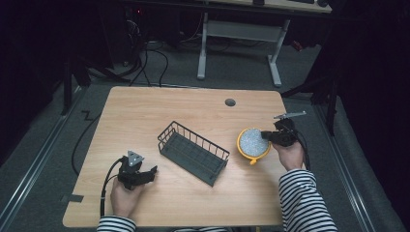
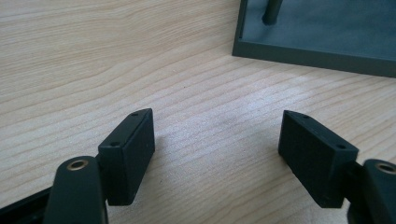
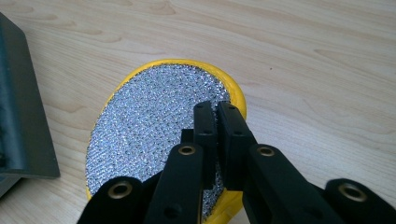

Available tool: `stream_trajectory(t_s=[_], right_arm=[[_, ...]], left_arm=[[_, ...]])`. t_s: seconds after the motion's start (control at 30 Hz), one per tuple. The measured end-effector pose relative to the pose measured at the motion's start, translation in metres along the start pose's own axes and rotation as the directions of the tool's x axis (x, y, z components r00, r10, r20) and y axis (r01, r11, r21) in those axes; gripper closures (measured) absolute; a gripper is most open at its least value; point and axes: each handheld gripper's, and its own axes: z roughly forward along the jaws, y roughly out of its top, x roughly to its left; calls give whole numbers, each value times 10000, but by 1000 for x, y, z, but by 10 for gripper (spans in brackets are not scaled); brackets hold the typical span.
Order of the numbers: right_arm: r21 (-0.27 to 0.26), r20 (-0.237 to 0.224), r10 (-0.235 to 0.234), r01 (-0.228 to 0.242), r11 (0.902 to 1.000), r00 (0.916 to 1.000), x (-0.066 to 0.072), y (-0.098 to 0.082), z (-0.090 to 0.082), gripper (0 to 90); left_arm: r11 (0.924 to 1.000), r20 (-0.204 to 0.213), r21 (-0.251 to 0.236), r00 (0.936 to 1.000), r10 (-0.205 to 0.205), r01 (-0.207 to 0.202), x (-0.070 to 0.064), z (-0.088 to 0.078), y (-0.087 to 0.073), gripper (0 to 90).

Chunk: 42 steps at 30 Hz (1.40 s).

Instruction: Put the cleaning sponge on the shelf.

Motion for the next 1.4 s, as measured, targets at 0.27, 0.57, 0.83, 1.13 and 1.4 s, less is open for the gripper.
stream_trajectory(t_s=[0.27, 0.57, 0.83, 1.13, 1.4], right_arm=[[-318, -39, -133, 131, 9994, 9999, 1, 1, -15, 873], [-912, -132, -721, 706, 9933, 9973, 16, 14, -38, 872], [-1258, -366, -1079, 1025, 9867, 9935, 34, 24, -49, 873], [-1677, -783, -1579, 1432, 9754, 9843, 55, 39, -57, 872], [-1778, -1108, -2025, 1811, 9673, 9730, 79, 49, -55, 872]], left_arm=[[10000, -5, -2, 10000, -7, 7, 0, 0, 0, 276], [10000, -2, -3, 10000, -10, 10, 0, 0, 0, 276], [10000, 24, 3, 10000, -6, 6, 0, 0, 0, 271], [10000, 9, 5, 10000, 11, -11, 0, 0, 0, 270], [10000, 13, 4, 10000, 5, -5, 0, 0, 0, 270]])
